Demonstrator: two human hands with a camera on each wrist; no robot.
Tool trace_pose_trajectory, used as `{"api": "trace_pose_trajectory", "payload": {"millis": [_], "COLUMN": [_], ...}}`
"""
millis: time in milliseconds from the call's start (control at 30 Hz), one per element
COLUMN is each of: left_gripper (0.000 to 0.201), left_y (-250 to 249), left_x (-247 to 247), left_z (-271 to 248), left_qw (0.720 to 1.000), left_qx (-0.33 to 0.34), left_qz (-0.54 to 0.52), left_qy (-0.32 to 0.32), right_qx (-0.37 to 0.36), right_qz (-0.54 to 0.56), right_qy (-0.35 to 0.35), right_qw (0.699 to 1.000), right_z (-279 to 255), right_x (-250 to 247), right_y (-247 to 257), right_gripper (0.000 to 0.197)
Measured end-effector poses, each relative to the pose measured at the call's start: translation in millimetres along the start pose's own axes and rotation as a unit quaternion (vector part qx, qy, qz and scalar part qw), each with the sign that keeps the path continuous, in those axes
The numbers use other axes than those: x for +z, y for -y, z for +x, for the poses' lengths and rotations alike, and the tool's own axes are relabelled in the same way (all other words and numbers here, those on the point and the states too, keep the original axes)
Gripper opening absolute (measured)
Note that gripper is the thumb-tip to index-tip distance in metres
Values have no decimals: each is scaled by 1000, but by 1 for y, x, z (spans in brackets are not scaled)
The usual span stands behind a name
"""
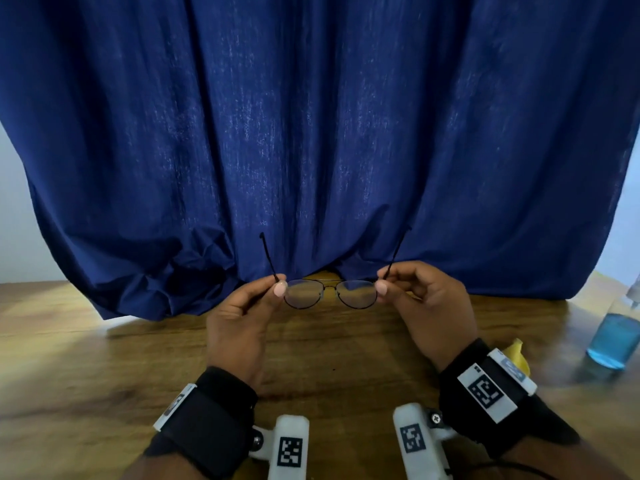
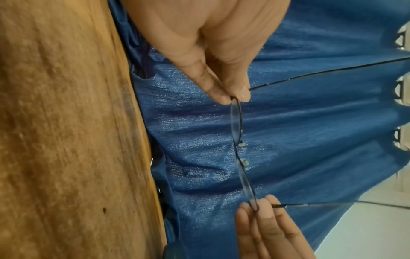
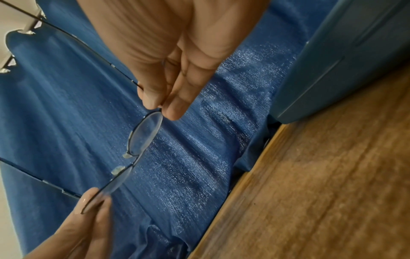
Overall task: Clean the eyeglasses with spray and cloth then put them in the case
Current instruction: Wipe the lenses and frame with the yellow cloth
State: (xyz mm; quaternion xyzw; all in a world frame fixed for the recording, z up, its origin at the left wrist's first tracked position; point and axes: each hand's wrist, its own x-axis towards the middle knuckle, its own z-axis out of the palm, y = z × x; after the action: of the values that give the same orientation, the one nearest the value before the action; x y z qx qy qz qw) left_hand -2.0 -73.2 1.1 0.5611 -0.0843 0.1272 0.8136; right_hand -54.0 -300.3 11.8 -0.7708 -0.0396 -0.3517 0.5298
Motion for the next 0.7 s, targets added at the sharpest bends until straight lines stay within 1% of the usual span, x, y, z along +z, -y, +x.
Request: {"api": "trace_pose_trajectory", "payload": {"millis": [133,233,300,367,400,433,500,533,567,600,633,667,700], "left_gripper": [15,13,9,7,7,7,10,11,12,14,16,17,18], "left_y": [-1,2,4,5,5,5,3,2,0,-1,-3,-5,-6], "left_x": [-1,1,-1,-1,0,0,1,1,2,3,3,4,4], "left_z": [0,1,3,3,1,1,-1,-2,-5,-6,-8,-11,-12], "left_qw": [999,997,995,993,993,992,991,991,990,990,990,990,991], "left_qx": [38,57,62,69,70,73,78,79,80,79,78,75,69], "left_qz": [19,52,75,93,95,99,104,106,109,115,117,114,110], "left_qy": [3,-1,0,9,13,14,18,22,26,28,29,28,27], "right_qx": [32,26,11,-8,-9,-1,40,71,85,96,95,120,128], "right_qz": [42,27,-23,-126,-190,-246,-351,-401,-453,-503,-540,-566,-576], "right_qy": [-10,-29,-27,-12,7,41,115,150,184,222,258,288,311], "right_qw": [999,999,999,992,982,968,928,901,868,830,796,763,745], "right_z": [1,6,11,13,13,13,13,11,7,3,-1,-6,-8], "right_x": [0,-15,-37,-70,-89,-104,-131,-139,-147,-148,-150,-147,-146], "right_y": [9,14,20,28,33,35,28,24,18,16,7,8,3], "right_gripper": [16,12,6,3,4,6,16,19,19,21,24,21,13]}}
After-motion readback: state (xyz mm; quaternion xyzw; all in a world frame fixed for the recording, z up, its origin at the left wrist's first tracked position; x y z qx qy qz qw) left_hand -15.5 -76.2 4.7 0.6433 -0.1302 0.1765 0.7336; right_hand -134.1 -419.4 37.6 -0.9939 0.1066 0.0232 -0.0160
